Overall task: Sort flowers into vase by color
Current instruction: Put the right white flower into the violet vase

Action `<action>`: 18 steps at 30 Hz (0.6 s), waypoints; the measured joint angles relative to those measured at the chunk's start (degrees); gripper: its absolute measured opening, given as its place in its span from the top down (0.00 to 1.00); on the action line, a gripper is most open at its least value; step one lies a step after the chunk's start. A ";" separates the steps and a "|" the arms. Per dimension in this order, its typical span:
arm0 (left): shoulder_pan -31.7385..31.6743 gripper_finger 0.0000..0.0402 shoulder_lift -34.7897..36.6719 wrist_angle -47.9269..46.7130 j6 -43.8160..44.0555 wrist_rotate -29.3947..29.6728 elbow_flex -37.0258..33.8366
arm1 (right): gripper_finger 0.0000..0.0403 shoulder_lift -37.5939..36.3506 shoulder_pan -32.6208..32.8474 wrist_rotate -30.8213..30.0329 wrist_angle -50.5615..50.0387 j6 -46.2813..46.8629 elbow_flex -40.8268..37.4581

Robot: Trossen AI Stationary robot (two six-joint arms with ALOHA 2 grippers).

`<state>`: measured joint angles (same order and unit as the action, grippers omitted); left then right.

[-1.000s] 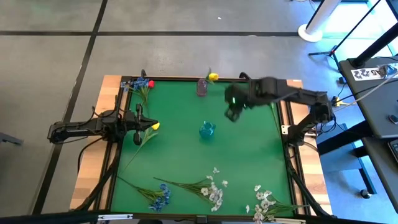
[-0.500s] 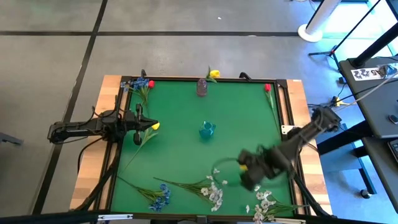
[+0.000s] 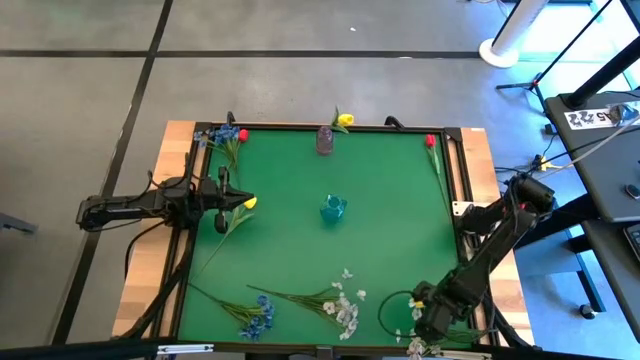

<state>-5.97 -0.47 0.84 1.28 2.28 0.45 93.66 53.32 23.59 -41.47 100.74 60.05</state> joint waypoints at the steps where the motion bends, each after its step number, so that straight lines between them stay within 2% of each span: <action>1: 0.02 1.00 0.00 -0.01 0.00 -0.01 0.00 | 0.51 0.51 0.10 0.37 2.26 -1.08 -1.29; 5: 0.00 1.00 0.00 0.00 0.01 0.00 0.00 | 0.46 2.97 0.07 4.35 10.51 -5.52 -5.42; 10: 0.02 1.00 0.00 0.00 0.00 -0.02 0.00 | 0.43 5.83 -0.08 4.46 14.60 -11.40 -7.67; 15: 0.01 1.00 0.00 0.00 0.02 0.00 0.00 | 0.48 6.47 -0.80 4.02 12.42 -19.22 -7.82; 18: 0.02 1.00 0.00 -0.02 0.00 -0.02 0.00 | 0.56 6.11 -2.59 4.01 9.99 -21.47 -7.93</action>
<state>-5.96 -0.47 0.82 1.28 2.26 0.45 99.77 50.72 27.59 -31.48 79.27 52.12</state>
